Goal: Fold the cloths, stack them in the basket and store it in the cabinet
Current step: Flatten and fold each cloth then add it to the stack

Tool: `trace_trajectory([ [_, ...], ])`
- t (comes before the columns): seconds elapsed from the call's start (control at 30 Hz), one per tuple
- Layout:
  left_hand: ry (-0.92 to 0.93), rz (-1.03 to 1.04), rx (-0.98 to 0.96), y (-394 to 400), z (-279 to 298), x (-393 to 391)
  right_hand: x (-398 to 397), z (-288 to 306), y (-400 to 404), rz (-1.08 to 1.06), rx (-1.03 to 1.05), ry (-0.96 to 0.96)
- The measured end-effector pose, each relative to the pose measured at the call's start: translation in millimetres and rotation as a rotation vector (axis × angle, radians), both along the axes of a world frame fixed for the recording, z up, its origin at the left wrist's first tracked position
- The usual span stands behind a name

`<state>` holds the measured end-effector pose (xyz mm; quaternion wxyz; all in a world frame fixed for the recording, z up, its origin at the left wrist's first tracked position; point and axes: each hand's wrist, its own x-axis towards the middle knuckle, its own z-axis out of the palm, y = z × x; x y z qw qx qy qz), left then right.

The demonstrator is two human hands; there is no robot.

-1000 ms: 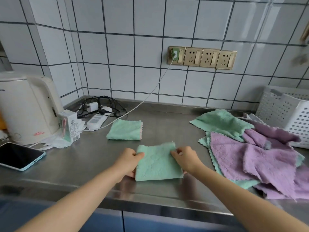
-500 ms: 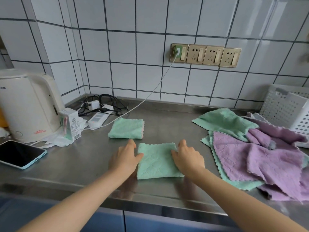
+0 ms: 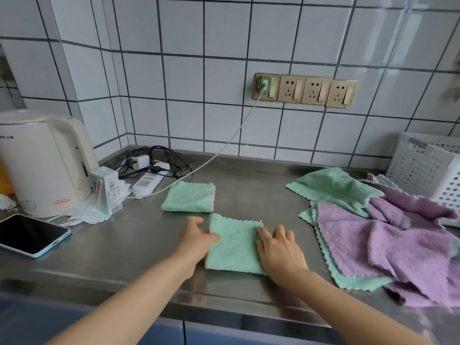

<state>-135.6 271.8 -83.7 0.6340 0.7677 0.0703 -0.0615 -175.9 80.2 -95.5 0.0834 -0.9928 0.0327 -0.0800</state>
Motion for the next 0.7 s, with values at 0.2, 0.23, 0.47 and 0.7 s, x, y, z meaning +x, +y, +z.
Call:
trace_trajectory([
  [0.2, 0.194, -0.025, -0.484, -3.3, 11.4, -0.9, 3.7, 3.2, -0.5, -0.080, 0.128, 0.042],
  [0.23, 0.172, -0.038, -0.508, -2.2, 11.0, 0.8, 5.7, 2.6, 0.2, -0.101, 0.181, 0.053],
  [0.47, -0.035, 0.019, -0.605, 24.9, 26.1, 38.6, 48.0, 29.0, 24.1, -0.096, 0.909, 0.096],
  [0.7, -0.202, 0.057, -0.508, 66.8, 57.5, 111.3, 137.0, 63.5, 70.7, -0.114, 1.257, 0.084],
])
